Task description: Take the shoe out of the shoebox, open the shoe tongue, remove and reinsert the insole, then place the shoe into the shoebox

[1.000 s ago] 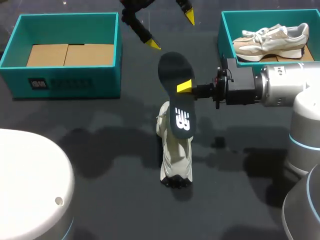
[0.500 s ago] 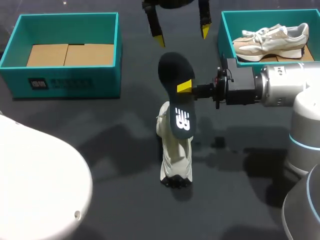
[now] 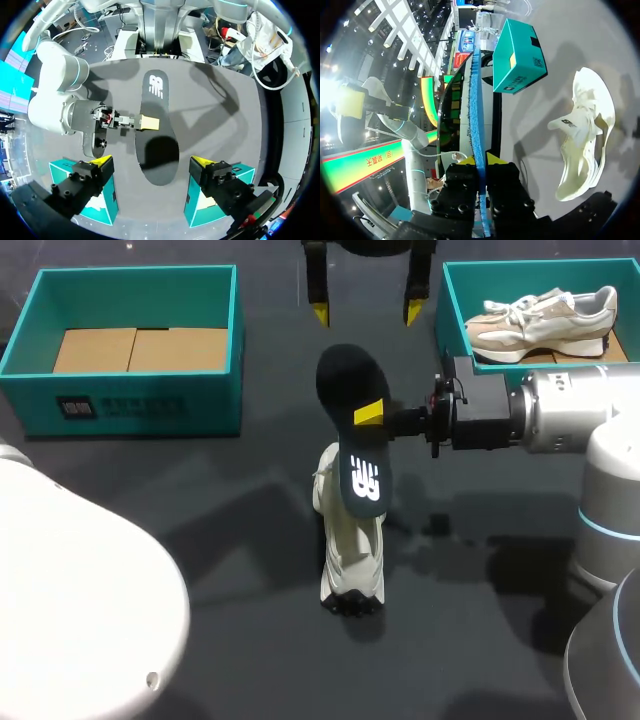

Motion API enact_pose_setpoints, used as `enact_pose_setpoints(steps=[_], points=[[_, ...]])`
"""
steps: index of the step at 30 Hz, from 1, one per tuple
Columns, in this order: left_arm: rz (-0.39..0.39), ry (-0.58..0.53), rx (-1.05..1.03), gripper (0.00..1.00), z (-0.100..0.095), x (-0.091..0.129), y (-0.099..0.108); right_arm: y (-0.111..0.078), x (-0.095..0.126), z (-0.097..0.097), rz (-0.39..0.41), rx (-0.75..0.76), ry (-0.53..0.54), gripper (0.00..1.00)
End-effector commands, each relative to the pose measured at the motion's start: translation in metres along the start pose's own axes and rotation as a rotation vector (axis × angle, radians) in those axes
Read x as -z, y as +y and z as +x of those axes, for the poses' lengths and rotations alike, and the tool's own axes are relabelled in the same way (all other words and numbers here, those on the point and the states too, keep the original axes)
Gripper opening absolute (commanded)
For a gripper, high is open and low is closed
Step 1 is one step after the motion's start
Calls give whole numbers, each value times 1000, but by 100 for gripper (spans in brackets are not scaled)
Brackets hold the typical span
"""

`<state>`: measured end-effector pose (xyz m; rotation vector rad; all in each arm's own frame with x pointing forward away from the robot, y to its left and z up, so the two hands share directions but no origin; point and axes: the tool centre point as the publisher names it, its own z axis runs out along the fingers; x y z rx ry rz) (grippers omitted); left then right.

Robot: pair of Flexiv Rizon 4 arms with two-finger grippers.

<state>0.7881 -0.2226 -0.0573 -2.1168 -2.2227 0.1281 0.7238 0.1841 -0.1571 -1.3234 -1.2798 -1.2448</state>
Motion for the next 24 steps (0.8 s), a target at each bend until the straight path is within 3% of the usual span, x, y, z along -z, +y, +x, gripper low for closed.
enact_pose_setpoints(steps=[1, 6, 14, 24], points=[[-22, -228, 10, 100, 27, -16, -11, -1, 0, 1, -1, -1, -5, 0], [-49, -400, 7, 100, 40, -27, -16, -1, 0, 1, -1, -1, -5, 0], [-9, -680, 59, 100, 58, -32, -13, -1, 0, 1, -1, -1, -5, 0], [14, -856, 54, 100, 65, -31, -4, -1, 0, 1, -1, -1, -5, 0]])
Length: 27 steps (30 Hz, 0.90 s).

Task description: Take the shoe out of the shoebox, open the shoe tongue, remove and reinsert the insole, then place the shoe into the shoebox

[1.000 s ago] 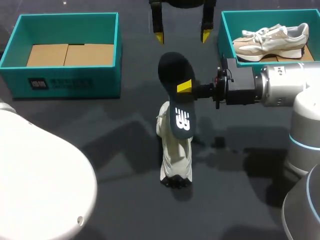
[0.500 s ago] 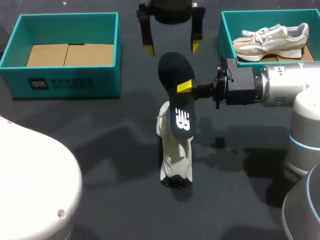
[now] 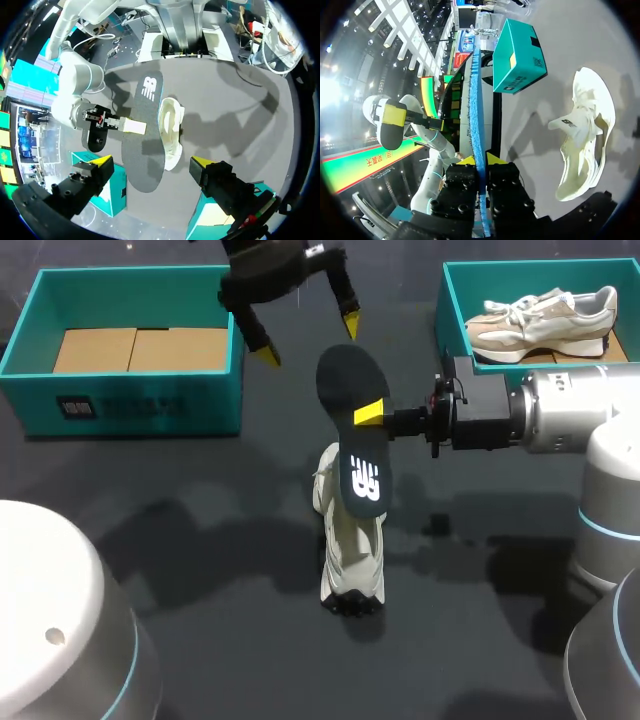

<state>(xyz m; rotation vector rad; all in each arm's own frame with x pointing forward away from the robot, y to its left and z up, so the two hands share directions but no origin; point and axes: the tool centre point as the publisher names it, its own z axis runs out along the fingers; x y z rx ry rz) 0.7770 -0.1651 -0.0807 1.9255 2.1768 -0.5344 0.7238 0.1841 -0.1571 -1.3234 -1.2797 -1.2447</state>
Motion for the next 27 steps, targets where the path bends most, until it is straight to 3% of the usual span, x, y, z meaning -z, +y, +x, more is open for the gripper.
enact_pose_setpoints(steps=[1, 16, 27], points=[[7, -485, -10, 100, 9, -5, 3, -1, 0, 1, -1, -1, -5, 0], [16, -498, -6, 100, 9, -7, 4, -1, 0, 1, -1, -1, -5, 0], [-37, -753, -169, 100, 29, -26, -7, -1, 0, 1, -1, -1, -5, 0]])
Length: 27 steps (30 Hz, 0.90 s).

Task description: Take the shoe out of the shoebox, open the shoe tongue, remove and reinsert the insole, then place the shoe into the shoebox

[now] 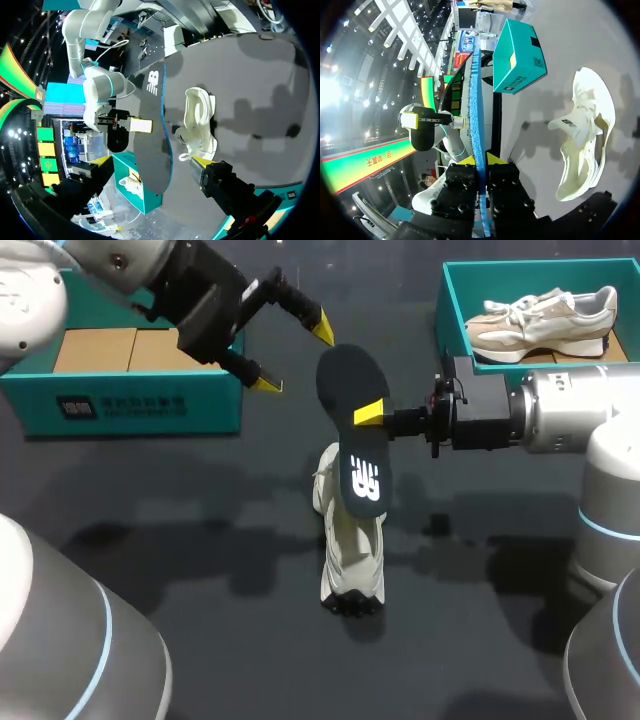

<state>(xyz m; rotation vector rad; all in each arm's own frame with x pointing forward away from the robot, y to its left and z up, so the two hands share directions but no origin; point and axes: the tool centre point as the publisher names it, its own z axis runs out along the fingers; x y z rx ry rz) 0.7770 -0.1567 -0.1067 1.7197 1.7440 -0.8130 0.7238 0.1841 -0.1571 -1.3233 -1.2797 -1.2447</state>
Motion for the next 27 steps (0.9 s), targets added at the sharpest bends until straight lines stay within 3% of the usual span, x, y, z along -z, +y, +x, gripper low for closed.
enact_pose_setpoints(steps=[1, 12, 17, 19, 27], points=[[-1, -324, -46, 100, 12, 2, -16, -1, 0, 0, -1, -1, -5, 0], [-2, -345, -53, 100, 13, 5, -17, -1, 0, 0, -1, -1, -5, 0], [-46, -395, -39, 100, 32, -9, -15, -1, 0, 0, -1, -1, -5, 0], [-59, -352, -56, 100, 37, -11, -14, -1, 0, 0, -1, -1, -5, 0], [-59, -352, -56, 100, 37, -11, -14, -1, 0, 0, -1, -1, -5, 0]])
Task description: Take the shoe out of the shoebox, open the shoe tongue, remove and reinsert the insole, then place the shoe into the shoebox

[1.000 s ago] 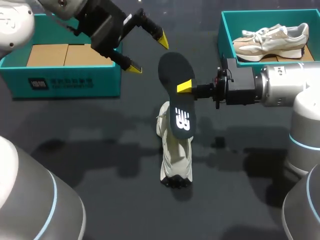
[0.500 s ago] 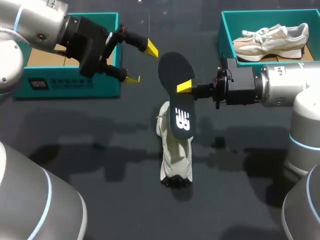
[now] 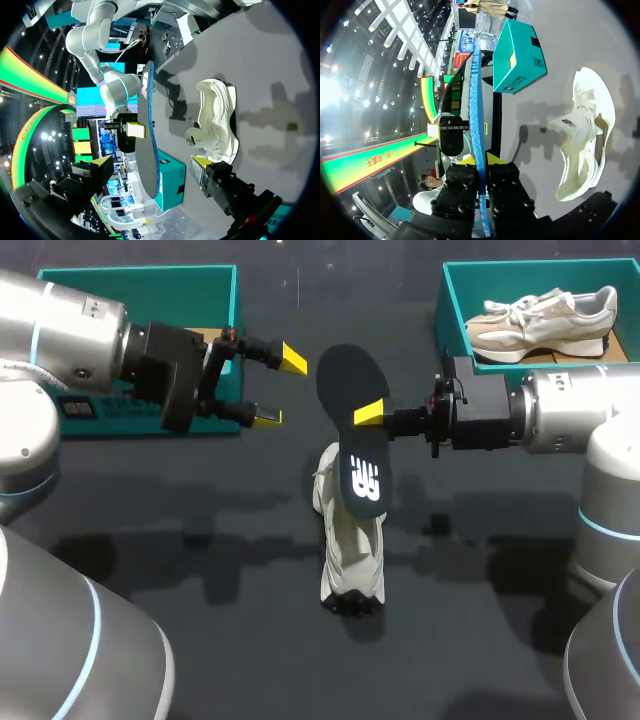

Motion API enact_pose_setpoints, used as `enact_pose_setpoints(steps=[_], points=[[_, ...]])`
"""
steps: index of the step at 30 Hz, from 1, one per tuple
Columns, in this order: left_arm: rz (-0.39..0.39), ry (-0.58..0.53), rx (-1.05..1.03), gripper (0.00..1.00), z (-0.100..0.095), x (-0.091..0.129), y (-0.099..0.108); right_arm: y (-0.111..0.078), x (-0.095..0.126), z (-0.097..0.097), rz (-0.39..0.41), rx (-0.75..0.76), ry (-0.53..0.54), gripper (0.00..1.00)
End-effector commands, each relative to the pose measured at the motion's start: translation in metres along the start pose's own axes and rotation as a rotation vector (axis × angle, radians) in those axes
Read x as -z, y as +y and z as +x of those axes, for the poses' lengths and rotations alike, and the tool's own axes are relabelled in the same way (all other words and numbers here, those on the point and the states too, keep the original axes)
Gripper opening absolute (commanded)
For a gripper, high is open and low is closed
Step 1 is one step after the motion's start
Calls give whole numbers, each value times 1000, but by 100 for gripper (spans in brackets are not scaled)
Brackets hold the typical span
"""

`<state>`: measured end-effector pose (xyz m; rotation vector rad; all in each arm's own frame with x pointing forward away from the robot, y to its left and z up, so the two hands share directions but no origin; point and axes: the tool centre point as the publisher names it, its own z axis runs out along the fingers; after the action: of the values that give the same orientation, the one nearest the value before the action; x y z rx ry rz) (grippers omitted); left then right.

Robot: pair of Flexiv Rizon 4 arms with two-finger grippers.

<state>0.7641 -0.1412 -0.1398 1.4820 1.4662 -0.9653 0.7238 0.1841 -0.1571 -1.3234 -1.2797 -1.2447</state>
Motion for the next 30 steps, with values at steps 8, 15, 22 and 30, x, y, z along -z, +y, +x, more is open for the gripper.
enact_pose_setpoints(steps=[8, 15, 22, 30], points=[[-13, -205, 71, 100, 21, -18, 3, -2, -6, 4, 15, 6, 38, 0], [-36, -271, 80, 100, 18, -30, 7, -5, -17, -2, 5, -32, 49, 0], [-66, -282, 89, 88, 16, -38, 6, -9, -27, -7, -50, -43, 76, 0], [-70, -278, 107, 64, 17, -45, 6, -11, -33, -9, -82, -43, 82, 0]])
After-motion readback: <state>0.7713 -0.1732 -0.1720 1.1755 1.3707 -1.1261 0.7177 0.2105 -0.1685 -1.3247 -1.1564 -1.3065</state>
